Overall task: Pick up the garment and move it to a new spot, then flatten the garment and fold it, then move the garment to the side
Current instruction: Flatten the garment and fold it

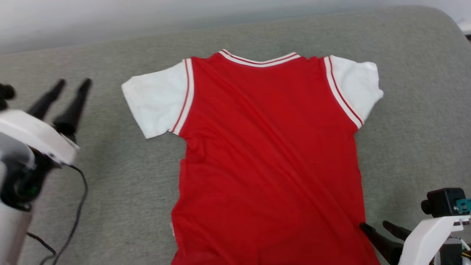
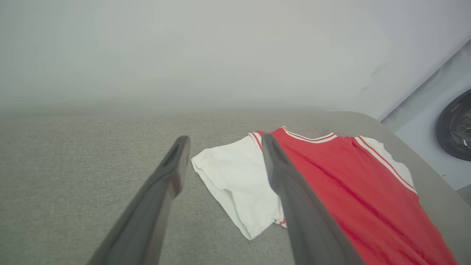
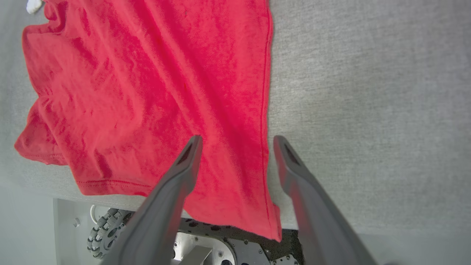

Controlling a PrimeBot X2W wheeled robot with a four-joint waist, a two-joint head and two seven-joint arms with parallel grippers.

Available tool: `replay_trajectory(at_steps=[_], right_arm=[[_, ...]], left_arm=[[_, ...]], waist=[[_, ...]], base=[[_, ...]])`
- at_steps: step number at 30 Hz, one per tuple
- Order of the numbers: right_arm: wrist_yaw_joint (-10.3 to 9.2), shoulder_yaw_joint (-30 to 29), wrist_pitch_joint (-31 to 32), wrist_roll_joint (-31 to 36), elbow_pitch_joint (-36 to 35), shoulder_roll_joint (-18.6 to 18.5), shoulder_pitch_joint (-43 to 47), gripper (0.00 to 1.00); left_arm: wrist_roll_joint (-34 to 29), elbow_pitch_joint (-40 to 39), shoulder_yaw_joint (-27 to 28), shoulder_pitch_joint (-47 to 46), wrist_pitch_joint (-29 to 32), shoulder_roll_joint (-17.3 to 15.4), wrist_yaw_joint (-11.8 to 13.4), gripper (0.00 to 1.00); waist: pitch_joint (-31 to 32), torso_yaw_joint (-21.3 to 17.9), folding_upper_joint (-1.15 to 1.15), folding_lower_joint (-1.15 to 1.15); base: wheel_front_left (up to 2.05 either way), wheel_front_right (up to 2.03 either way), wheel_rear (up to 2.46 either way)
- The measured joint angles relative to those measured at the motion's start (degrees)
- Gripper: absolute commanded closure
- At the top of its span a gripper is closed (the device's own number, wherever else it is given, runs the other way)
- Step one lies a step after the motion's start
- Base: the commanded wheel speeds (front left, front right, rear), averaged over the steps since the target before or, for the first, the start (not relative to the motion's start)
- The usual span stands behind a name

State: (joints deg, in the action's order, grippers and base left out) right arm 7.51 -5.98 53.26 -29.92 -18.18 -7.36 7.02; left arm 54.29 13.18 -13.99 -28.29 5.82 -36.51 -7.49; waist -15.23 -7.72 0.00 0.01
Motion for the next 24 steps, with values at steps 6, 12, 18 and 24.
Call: replay_trajectory(at_steps=[6,12,18,24], right_arm=[[-0.01,1.19,-6.68,-0.23,1.79,0.58,-0.29,0.00],[0.00,2.22,-11.68,-0.10,3.00,1.53,-1.05,0.00],[-0.01,4.52,-16.04,-0.37,3.79,2.31,-1.86,0.00],[-0.01,5.77,-18.96,-0.45,3.80,2.61,-2.27,0.00]], left_arm=[[0.79,7.31,-1.48,-8.56,9.45,-3.92,0.23,0.00],[-1.24,13.34,-4.86,-15.70,19.35,-6.84,0.94,0.00],[-5.38,18.62,-8.70,-20.64,24.06,-8.05,1.23,0.00],[-7.84,22.13,-11.03,-23.88,26.62,-9.28,1.43,0.00]], waist=[[-2.93,-4.44,0.00,0.00],[-6.65,-8.31,0.00,0.00],[-10.29,-11.37,0.00,0.00],[-12.81,-13.59,0.00,0.00]], base=[[0.00,0.00,0.00],[0.00,0.00,0.00],[0.00,0.00,0.00],[0.00,0.00,0.00]])
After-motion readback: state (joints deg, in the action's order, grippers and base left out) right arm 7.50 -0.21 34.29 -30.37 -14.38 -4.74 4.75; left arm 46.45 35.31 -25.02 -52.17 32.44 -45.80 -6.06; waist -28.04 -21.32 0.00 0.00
